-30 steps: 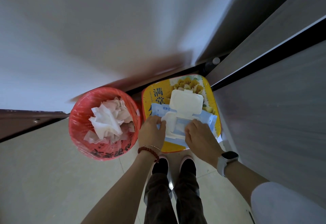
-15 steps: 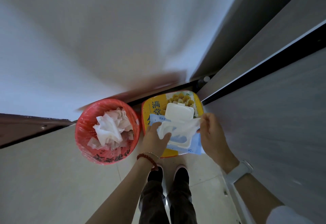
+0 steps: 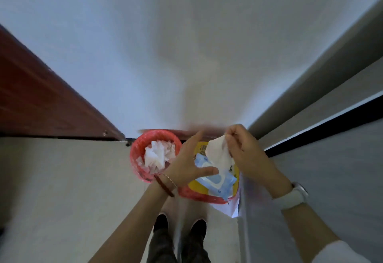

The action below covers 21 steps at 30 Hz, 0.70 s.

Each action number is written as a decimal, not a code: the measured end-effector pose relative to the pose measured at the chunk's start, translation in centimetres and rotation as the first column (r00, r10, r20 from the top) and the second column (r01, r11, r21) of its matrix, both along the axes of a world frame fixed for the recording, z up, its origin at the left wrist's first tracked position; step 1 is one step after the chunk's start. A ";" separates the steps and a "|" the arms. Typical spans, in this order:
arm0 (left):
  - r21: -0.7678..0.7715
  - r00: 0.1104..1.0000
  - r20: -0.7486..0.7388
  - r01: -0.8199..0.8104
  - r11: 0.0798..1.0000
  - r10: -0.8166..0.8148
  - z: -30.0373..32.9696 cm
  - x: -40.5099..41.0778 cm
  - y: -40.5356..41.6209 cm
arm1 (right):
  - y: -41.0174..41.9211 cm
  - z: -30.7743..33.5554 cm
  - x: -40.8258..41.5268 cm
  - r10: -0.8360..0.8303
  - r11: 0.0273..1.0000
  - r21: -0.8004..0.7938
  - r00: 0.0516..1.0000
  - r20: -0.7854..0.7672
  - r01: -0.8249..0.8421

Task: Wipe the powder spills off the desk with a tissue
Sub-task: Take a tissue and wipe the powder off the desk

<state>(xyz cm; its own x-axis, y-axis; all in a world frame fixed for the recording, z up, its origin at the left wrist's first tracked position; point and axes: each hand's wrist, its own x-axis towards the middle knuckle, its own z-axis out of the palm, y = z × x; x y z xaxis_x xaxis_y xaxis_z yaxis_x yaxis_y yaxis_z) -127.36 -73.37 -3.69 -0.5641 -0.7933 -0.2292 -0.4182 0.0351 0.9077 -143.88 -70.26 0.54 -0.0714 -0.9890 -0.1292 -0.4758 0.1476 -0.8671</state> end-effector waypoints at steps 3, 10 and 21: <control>-0.010 0.993 -0.062 -0.099 0.995 0.098 4.4 3.9 1.0 | -1.0 4.9 3.3 0.030 0.995 -0.091 0.999 0.019 -0.029; 0.014 0.866 -0.164 -0.476 0.879 0.472 11.2 17.1 6.9 | -0.8 9.1 14.2 0.058 0.991 -0.123 0.996 0.061 -0.050; 0.449 0.285 -0.105 -0.841 0.301 0.953 13.4 40.1 20.7 | 11.6 4.4 41.4 0.035 0.718 0.471 0.703 0.710 -0.512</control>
